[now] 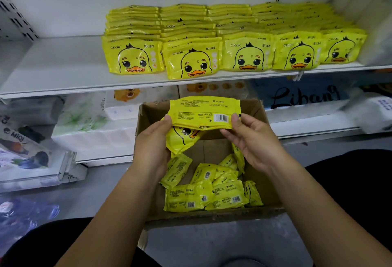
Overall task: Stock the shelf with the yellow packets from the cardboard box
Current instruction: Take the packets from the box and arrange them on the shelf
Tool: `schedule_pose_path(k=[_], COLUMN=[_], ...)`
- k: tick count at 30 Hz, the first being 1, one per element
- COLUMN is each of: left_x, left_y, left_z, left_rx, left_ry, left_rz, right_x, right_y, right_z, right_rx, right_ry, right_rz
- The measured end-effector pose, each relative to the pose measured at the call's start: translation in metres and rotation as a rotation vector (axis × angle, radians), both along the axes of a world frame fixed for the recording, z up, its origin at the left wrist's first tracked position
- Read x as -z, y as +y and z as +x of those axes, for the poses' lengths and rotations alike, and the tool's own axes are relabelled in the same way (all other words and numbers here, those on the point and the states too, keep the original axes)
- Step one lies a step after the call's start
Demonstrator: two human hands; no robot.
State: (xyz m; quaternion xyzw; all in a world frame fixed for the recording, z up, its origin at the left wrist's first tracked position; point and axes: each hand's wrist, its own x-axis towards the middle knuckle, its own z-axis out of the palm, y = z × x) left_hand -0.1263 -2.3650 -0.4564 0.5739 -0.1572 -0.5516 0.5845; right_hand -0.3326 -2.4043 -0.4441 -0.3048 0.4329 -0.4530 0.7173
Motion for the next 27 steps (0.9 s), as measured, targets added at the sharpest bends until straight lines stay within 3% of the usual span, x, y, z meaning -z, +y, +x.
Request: schedule_pose_path(k=[4,6,16,20,23,27], left_x=[0.000,0.001,-0.004,-0.006,-0.008,-0.011], left_y=[-0.002,-0.004,-0.003,0.000,0.004,0.009], left_z=[0.002,0.004,0.019,0.029,0.030,0.025], left_rx=[-0.057,-0.096,-0.194,-0.118,-0.099,-0.008], left_ry=[-0.088,-0.146,-0.183,-0.298,-0.348,-0.283], left_rz=[-0.032,-0.026,-0.046,-0.028,-0.020,-0.023], right_x=[0.002,-0.001,-0.016,-0.020,-0.028,-0.027], right_y=[0.002,0.001,-0.007,-0.009,-0.014,-0.012], right_z=[-0.002,0.000,0.018,0.022,0.023,0.036], right_rx=[-0.051,-0.026,0.049,-0.022,0.054,0.118], right_ry=[0.463,0.537,0.469,0.213,0.103,0.371], right_rz=[-0.206,-0.258,-0.271,-0.146,-0.133,-0.395])
